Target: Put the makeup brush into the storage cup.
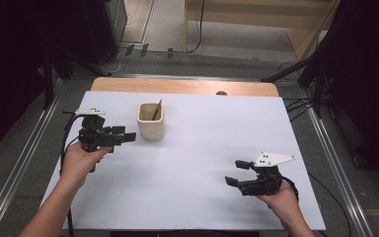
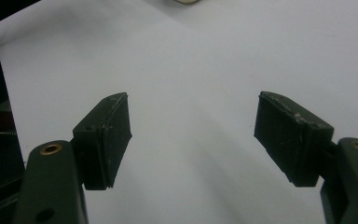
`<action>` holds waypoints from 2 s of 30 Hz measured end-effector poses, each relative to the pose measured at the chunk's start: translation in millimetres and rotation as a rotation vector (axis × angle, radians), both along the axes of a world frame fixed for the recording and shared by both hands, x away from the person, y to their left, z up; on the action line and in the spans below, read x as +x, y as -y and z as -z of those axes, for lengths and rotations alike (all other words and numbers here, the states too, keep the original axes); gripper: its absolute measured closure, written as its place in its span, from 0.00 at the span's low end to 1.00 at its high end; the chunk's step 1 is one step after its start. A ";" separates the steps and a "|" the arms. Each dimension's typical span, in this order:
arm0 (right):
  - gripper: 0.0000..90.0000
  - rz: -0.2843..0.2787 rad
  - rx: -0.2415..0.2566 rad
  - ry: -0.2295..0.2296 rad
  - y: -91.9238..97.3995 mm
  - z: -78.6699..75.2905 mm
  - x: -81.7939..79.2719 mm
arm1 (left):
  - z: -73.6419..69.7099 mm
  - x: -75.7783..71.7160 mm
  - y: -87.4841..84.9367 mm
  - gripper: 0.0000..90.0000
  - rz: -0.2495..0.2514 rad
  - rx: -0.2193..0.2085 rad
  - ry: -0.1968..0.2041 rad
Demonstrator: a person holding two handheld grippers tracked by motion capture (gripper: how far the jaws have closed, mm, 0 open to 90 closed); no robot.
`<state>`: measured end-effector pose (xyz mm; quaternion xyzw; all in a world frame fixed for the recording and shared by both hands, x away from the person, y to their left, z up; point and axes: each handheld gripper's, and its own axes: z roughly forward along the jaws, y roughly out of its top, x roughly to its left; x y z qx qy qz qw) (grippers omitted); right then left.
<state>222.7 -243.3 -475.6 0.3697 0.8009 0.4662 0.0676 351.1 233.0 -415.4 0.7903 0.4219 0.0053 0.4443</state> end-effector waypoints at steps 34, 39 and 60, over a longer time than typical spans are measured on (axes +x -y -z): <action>0.31 0.003 0.004 -0.004 1.0 -0.3 -0.2 | 13.6 -36.2 11.9 0.30 0.125 0.095 0.057; 0.31 0.006 0.004 -0.004 1.7 -0.5 -0.3 | 17.8 -44.1 12.4 0.30 0.150 0.103 0.085; 0.31 0.005 0.011 -0.003 2.4 -0.3 0.3 | 26.3 -69.9 11.7 0.27 0.221 0.126 0.151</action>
